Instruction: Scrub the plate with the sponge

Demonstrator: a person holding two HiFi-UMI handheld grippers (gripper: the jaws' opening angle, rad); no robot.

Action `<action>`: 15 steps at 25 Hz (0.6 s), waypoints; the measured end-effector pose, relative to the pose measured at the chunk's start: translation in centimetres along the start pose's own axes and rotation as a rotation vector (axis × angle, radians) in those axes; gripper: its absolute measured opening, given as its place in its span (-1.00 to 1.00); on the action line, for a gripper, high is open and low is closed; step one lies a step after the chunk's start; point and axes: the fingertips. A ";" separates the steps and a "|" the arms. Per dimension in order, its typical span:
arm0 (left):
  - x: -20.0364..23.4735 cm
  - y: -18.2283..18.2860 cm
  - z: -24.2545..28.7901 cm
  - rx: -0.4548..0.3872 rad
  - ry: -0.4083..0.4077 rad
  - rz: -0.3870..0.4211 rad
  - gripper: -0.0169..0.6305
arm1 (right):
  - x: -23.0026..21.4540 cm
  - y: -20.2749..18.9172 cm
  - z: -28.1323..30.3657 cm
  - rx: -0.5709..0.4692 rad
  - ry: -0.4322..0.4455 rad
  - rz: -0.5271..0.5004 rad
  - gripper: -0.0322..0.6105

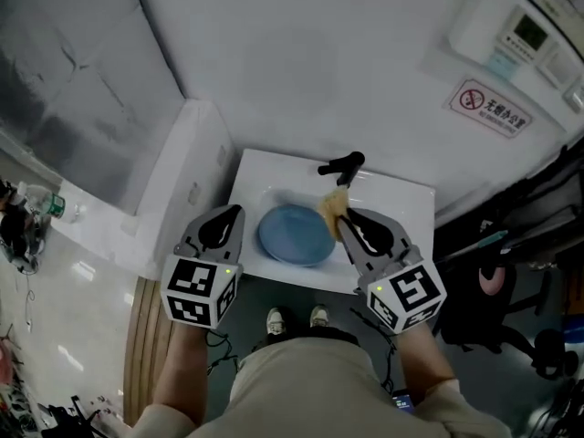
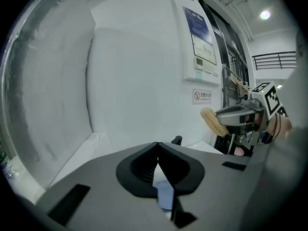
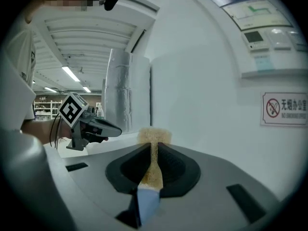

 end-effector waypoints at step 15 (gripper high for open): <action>-0.3 5.2 -6.7 -0.180 0.040 0.104 -0.93 | 3.1 6.4 -5.4 -0.122 -0.026 -0.046 -0.74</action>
Point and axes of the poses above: the fingertips, and each gripper's own axes: z forward along the fingers, x to its left, y out of its top, and after that the axes turned 1 degree about z, right-handed
